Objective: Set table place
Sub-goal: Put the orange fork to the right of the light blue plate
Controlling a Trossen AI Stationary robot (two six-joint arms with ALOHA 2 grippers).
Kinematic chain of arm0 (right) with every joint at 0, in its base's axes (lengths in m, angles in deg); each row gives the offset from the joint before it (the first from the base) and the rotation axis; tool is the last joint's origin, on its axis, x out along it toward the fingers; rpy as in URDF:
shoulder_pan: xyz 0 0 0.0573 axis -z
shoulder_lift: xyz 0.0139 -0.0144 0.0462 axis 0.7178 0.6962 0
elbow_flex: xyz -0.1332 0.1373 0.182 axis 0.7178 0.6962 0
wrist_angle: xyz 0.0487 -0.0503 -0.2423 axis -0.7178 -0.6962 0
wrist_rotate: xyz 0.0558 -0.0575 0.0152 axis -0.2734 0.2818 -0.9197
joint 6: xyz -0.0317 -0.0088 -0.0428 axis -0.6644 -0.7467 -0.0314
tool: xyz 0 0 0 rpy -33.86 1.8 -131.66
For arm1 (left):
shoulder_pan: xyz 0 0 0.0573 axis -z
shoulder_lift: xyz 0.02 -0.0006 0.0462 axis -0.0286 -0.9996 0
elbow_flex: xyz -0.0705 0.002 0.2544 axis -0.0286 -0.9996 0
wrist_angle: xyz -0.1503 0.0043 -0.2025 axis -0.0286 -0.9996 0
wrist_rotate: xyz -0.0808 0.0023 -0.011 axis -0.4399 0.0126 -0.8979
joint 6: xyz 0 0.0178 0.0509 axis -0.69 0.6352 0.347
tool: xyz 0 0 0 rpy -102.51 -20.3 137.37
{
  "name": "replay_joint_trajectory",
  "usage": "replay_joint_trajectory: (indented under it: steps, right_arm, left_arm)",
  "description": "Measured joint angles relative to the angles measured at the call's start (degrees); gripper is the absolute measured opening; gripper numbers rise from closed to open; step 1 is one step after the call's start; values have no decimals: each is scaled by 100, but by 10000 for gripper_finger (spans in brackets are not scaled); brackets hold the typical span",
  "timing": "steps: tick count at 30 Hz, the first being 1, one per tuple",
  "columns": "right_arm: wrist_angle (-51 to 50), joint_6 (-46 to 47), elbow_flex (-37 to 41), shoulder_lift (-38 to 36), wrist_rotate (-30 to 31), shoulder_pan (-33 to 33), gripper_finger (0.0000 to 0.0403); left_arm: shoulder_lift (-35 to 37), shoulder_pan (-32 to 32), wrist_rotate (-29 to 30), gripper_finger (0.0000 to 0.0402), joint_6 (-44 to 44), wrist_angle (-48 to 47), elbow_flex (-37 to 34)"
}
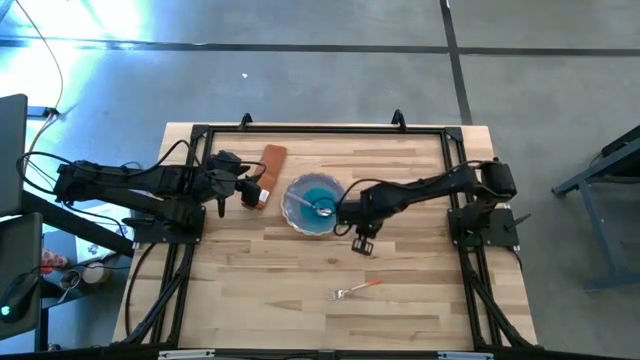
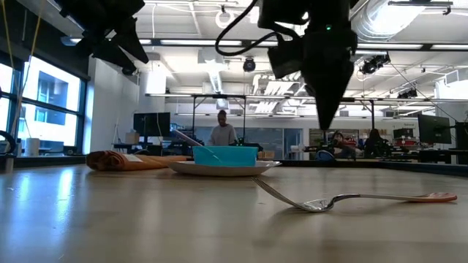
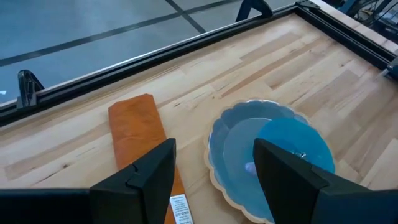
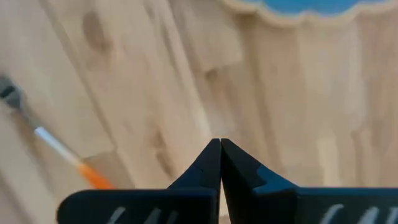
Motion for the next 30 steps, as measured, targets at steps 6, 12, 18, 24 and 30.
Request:
replay_joint_trajectory:
  steps: [6, 12, 18, 24, 30]
  right_arm:
    - [-84, 571, 0, 0, -777, -438, 0]
    - [110, 1111, 0, 0, -1096, -788, 0]
    - [639, 1607, 0, 0, -1210, -1001, 1]
    - [780, 1609, 0, 0, -1208, -1032, 25]
    - [817, 1561, 0, 0, -856, -1052, 95]
  left_arm:
    - [0, 0, -33, 205, 162, -24, 0]
    - [0, 0, -209, 205, 364, -28, 0]
    - [0, 0, -368, 205, 518, -26, 0]
    - [0, 0, -463, 205, 613, -24, 0]
    - [0, 0, -600, 205, 614, -22, 0]
